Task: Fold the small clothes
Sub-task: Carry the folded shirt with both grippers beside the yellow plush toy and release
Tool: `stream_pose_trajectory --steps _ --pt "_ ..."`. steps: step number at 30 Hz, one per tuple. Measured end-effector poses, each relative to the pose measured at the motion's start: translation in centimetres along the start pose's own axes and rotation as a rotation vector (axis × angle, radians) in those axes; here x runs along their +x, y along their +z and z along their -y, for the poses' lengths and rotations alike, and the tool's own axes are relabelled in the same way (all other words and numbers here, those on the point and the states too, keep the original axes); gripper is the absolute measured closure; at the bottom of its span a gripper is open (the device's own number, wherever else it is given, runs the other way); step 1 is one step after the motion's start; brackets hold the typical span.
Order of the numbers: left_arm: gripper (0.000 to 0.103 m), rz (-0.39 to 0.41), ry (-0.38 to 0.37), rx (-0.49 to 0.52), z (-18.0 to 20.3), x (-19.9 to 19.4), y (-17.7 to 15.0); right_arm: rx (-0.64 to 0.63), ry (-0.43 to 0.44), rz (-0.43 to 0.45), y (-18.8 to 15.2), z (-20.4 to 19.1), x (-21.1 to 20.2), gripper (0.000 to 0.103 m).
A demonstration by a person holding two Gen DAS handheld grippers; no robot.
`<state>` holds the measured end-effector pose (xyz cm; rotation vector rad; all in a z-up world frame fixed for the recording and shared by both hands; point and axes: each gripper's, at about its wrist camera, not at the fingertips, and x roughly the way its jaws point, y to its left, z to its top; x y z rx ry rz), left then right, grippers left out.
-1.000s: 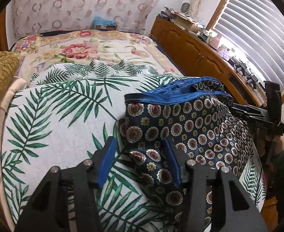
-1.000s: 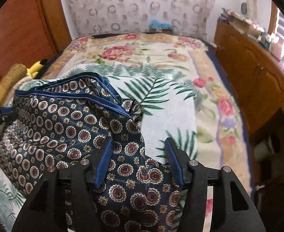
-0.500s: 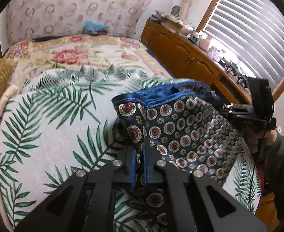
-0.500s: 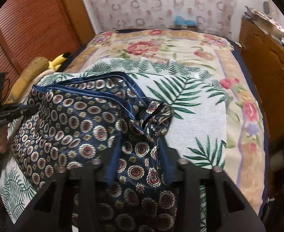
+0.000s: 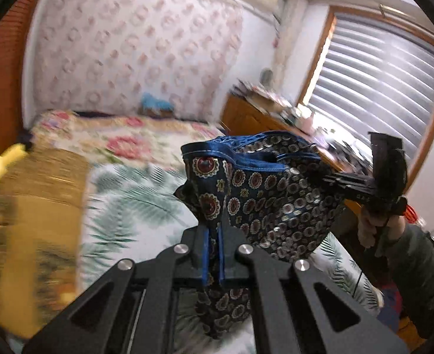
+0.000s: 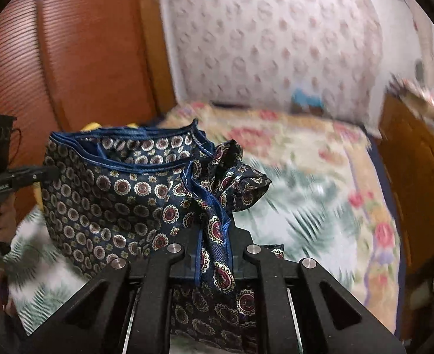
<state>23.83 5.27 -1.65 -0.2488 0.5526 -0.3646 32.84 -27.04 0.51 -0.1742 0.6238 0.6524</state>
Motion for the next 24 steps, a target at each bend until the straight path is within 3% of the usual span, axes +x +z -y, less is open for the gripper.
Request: stream_pose_trajectory --steps 6,12,19,24 --pt "0.102 0.104 0.184 -0.074 -7.2 -7.4 -0.3 -0.201 0.105 0.053 8.0 -8.6 3.7 0.094" --pt "0.102 0.088 0.353 -0.204 -15.0 -9.8 -3.6 -0.377 0.169 0.024 14.3 -17.3 11.4 0.094" --pt "0.102 0.020 0.414 -0.288 -18.2 -8.5 -8.0 -0.527 0.180 -0.040 18.1 -26.5 21.8 0.097" --pt "0.102 0.010 0.433 -0.294 -18.0 -8.4 -9.7 -0.510 0.177 -0.018 18.7 -28.8 25.8 0.099"
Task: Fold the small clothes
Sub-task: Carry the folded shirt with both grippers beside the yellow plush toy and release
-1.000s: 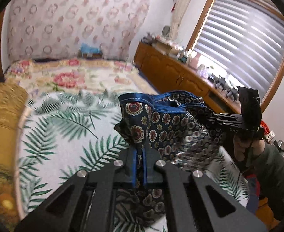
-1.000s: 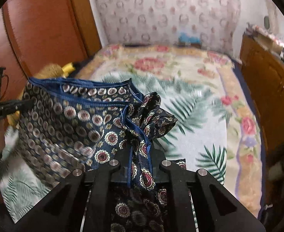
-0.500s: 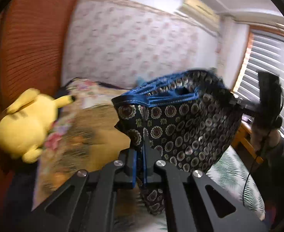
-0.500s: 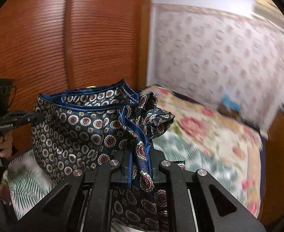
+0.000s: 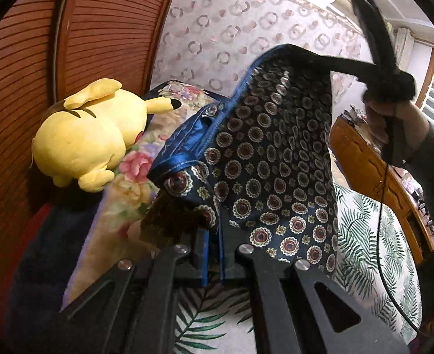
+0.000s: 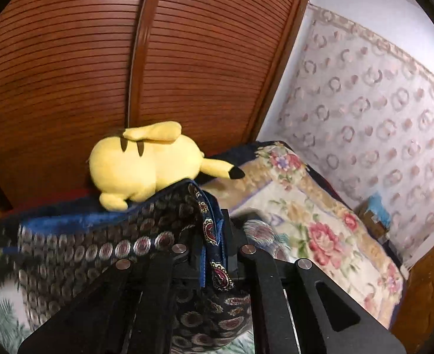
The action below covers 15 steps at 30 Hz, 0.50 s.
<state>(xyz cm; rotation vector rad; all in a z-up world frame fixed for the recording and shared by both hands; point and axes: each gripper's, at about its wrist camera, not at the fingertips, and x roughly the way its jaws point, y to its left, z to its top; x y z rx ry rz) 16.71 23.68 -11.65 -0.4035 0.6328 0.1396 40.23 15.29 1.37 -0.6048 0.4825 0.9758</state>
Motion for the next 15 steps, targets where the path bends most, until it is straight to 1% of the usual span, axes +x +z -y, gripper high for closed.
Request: stream_pose_trajectory --steps 2,4,5,6,7,8,9,10,12,13,14,15 --pt "0.101 0.001 0.007 -0.002 0.2 -0.2 -0.1 0.022 -0.005 -0.007 0.3 -0.1 1.3 0.099" --pt "0.099 -0.002 0.020 -0.004 0.5 -0.5 0.0 0.053 -0.028 -0.036 0.3 0.0 2.4 0.093" --pt "0.098 0.002 0.024 -0.003 0.6 -0.5 0.1 0.068 -0.046 -0.047 0.3 0.2 2.7 0.079" --pt "0.094 0.009 0.033 0.004 0.8 -0.5 0.3 0.083 -0.066 -0.056 0.4 0.3 2.5 0.069" --pt "0.093 0.015 0.038 0.010 1.1 -0.9 0.5 0.102 -0.083 -0.068 0.1 0.7 1.9 0.067" --pt "0.087 0.026 0.047 0.029 1.4 -1.3 0.5 0.113 -0.095 -0.068 -0.1 1.0 1.4 0.064" --pt "0.078 0.042 0.058 0.055 1.8 -1.9 0.6 0.124 -0.107 -0.057 -0.4 1.2 0.6 0.062" --pt "0.073 0.052 0.061 0.069 2.0 -2.4 0.7 0.137 -0.118 -0.040 -0.9 1.3 -0.5 0.061" --pt "0.057 0.076 0.058 0.093 2.8 -3.4 0.8 0.184 -0.131 -0.014 -2.1 1.8 -3.1 0.055" --pt "0.055 0.089 0.060 0.106 3.2 -3.9 1.0 0.202 -0.133 -0.013 -2.5 2.0 -3.8 0.054" --pt "0.049 0.101 0.057 0.117 3.7 -4.5 1.1 0.223 -0.129 -0.009 -3.3 2.1 -5.0 0.053" --pt "0.039 0.118 0.050 0.127 4.3 -5.2 1.1 0.235 -0.126 -0.003 -3.9 2.1 -6.1 0.051"
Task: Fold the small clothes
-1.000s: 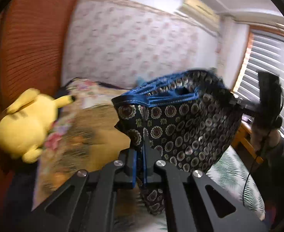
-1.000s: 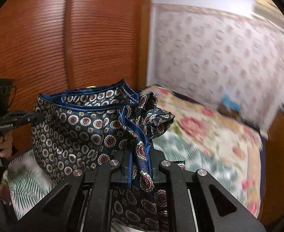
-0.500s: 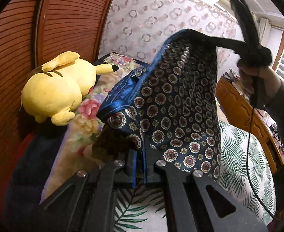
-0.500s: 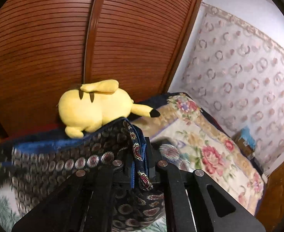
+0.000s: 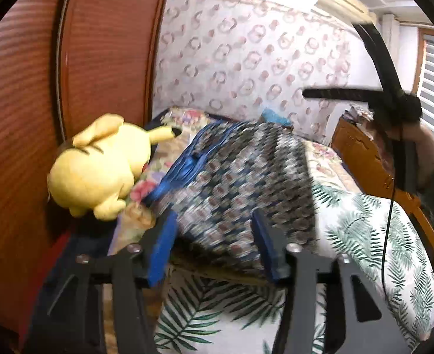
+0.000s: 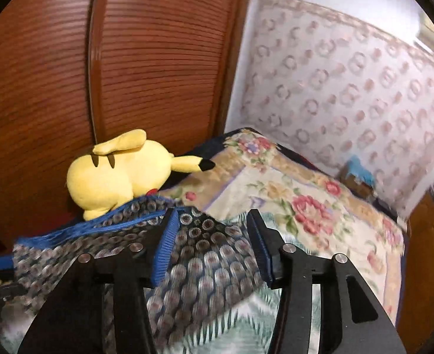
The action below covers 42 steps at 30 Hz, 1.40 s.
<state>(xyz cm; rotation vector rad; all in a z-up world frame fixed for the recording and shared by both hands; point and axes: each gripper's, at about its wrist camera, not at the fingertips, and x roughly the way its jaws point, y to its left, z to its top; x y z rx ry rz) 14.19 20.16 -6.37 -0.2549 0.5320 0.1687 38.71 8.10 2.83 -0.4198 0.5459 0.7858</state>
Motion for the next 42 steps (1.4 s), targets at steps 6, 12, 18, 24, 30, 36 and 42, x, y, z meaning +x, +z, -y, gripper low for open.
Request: stream_pose_trajectory --steps 6,12,18,24,30,36,42 --pt "0.038 0.044 -0.014 0.096 4.1 -3.3 0.3 0.085 -0.002 0.038 -5.9 1.0 -7.9 0.048" --pt "0.038 0.051 -0.067 0.156 8.1 -5.2 0.3 0.184 -0.009 0.069 -12.7 0.8 -14.9 0.042" --pt "0.038 0.063 -0.121 0.200 12.6 -7.2 -0.2 0.236 -0.109 0.103 -17.4 -0.1 -21.3 0.036" --pt "0.038 0.076 -0.162 0.228 16.0 -8.9 -0.2 0.336 -0.238 0.136 -20.6 -0.1 -27.2 0.036" --pt "0.038 0.096 -0.164 0.257 19.2 -10.7 0.1 0.386 -0.347 0.171 -22.1 0.4 -31.8 0.036" --pt "0.038 0.088 -0.168 0.255 20.4 -11.7 -0.1 0.410 -0.401 0.188 -23.2 0.9 -34.1 0.036" --pt "0.037 0.089 -0.169 0.257 20.8 -12.0 -0.3 0.423 -0.410 0.196 -23.5 0.8 -34.5 0.036"
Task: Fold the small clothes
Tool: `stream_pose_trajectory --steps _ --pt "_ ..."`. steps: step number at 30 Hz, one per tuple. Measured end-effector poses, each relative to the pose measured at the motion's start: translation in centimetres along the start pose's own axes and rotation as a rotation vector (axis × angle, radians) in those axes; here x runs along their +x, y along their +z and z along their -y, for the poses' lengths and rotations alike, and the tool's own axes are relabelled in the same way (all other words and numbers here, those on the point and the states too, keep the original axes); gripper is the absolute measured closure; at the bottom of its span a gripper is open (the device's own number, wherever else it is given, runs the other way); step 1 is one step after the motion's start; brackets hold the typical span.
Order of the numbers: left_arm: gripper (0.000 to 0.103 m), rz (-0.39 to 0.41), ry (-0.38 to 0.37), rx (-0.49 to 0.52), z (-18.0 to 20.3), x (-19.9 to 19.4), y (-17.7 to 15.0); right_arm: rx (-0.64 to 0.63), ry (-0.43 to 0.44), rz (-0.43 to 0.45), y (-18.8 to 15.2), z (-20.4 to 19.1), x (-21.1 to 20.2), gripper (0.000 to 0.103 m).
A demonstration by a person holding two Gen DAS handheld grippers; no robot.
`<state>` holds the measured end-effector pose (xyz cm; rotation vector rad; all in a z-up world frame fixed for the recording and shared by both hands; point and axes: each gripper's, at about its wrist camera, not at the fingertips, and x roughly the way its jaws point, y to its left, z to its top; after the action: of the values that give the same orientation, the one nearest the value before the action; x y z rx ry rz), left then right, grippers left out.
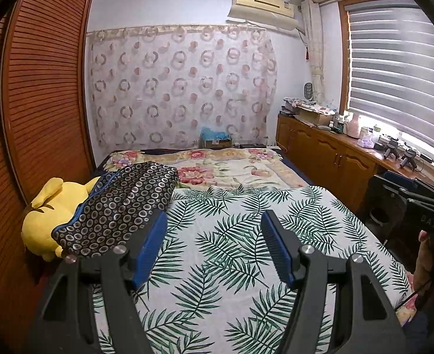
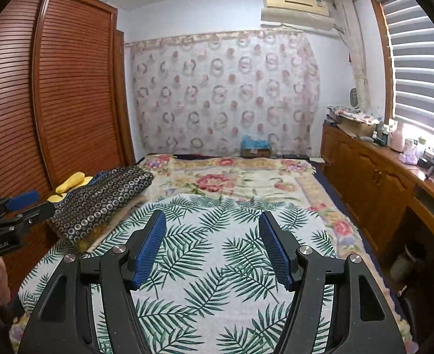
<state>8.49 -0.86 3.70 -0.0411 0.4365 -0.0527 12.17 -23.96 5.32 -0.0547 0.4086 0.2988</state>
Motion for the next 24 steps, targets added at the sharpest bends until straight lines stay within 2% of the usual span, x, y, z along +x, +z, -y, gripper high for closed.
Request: stream_pose_trajectory --steps 24 --pt "0.037 0.006 0.023 -0.005 -0.06 0.03 -0.63 0.005 -0.004 0.004 -0.46 0.01 -0.17 0.036"
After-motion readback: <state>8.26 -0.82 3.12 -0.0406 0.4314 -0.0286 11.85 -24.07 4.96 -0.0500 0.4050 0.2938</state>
